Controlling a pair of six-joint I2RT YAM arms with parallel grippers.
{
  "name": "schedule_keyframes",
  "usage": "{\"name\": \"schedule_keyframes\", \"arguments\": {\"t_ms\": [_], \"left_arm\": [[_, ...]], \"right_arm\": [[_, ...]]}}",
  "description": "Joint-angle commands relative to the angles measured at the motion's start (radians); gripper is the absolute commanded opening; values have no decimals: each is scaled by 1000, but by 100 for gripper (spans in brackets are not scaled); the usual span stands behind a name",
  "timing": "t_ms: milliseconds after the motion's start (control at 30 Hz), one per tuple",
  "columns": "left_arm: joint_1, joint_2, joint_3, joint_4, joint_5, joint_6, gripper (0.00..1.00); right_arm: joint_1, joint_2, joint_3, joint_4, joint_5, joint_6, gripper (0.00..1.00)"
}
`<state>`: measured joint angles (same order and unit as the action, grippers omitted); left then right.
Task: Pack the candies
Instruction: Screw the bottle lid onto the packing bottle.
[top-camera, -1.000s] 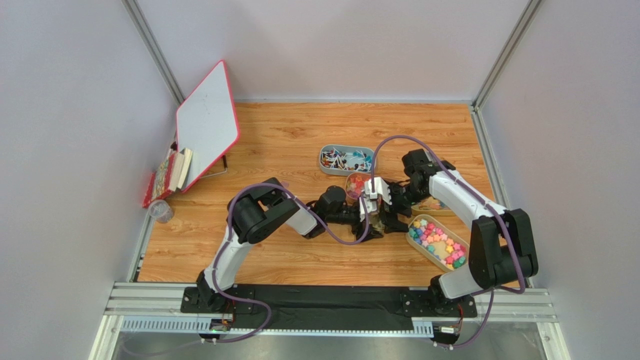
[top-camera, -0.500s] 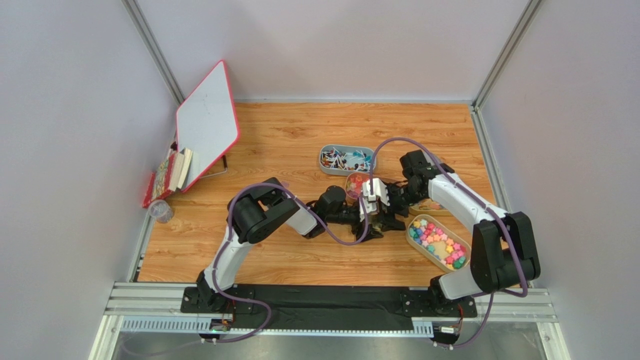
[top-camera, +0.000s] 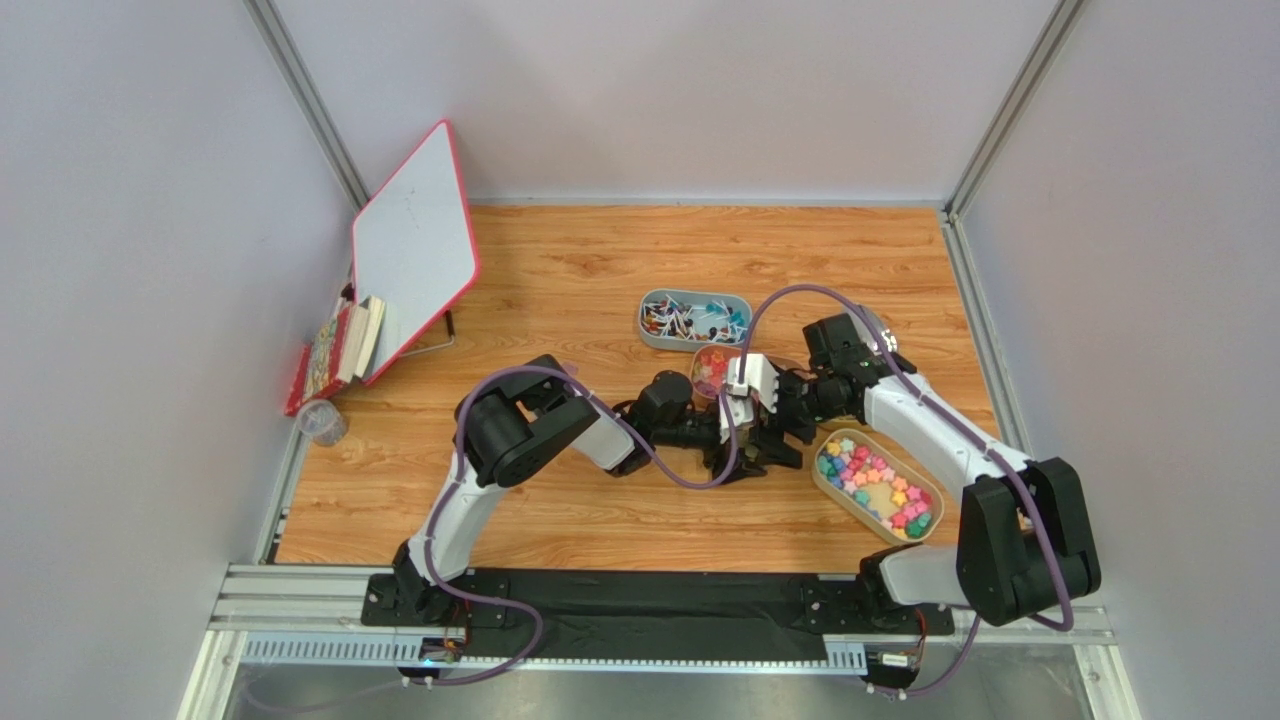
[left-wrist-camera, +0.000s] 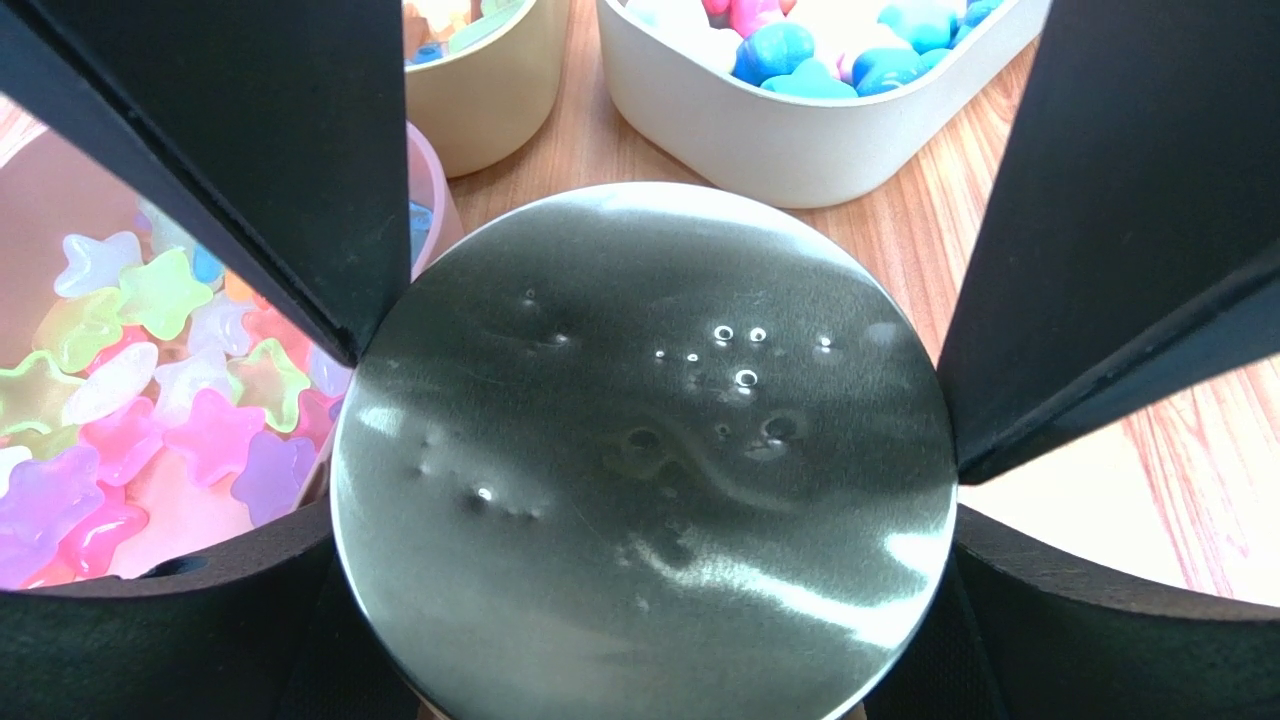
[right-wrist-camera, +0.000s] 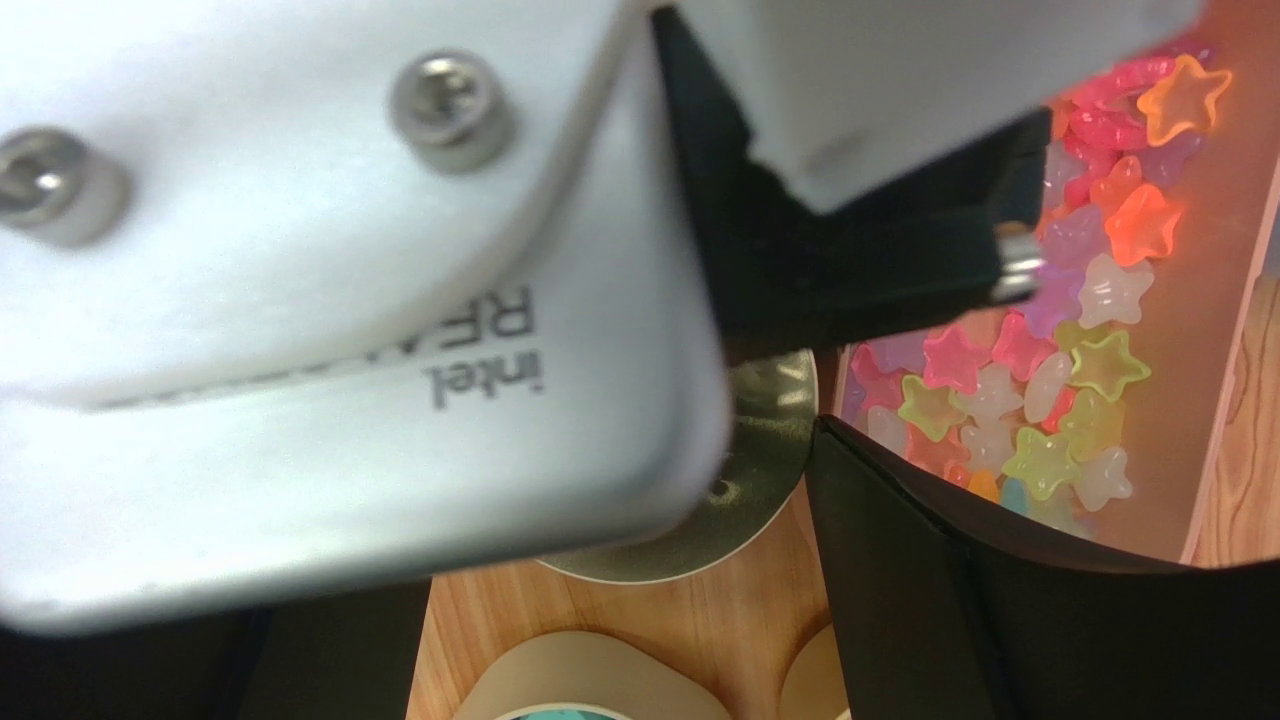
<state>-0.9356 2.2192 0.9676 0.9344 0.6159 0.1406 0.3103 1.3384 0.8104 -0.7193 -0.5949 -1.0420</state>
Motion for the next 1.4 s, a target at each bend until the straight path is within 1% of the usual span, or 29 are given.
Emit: {"name": "schedule_keyframes", "arguments": {"t_ms": [0, 133, 267, 467, 733, 800, 867, 933, 967, 1167, 1200, 1233, 1267, 1367], "left_arm": [[-8, 151, -75, -500, -108, 37, 0], [-8, 149, -75, -502, -113, 42, 0], [-8, 155, -69, -506, -111, 36, 0], [-9, 158, -64, -511, -113, 39, 0], [-9, 149, -64, -529, -108, 54, 1], [-9, 145, -61, -552, -70, 73, 27], [-9, 142, -52, -571, -42, 83, 47], [-9, 129, -72, -559, -36, 89, 56], [-9, 123, -76, -551, -27, 100, 99], [-9, 97, -84, -594, -16, 114, 100], [-11, 93, -83, -608, -16, 116, 100], [-9, 88, -79, -623, -19, 116, 100], [-11, 76, -79, -656, -27, 126, 100], [-9, 44, -98, -690, -48, 152, 100]], "right_arm": [[16, 13, -54, -104, 80, 171, 79], [16, -4, -68, -85, 101, 210, 78], [16, 7, -57, -83, 150, 286, 78], [16, 5, -53, -91, 161, 323, 78], [13, -44, -47, -112, 184, 287, 87], [13, -50, -40, -114, 202, 260, 91], [12, -51, -24, -111, 211, 240, 93], [12, -41, -5, -100, 230, 226, 94], [13, -36, 13, -100, 233, 221, 94], [12, -22, 38, -97, 231, 211, 96], [12, -22, 36, -97, 231, 211, 99], [12, -25, 35, -103, 234, 209, 100], [9, -28, 32, -104, 237, 209, 100], [12, -54, 19, -106, 263, 198, 100]]}}
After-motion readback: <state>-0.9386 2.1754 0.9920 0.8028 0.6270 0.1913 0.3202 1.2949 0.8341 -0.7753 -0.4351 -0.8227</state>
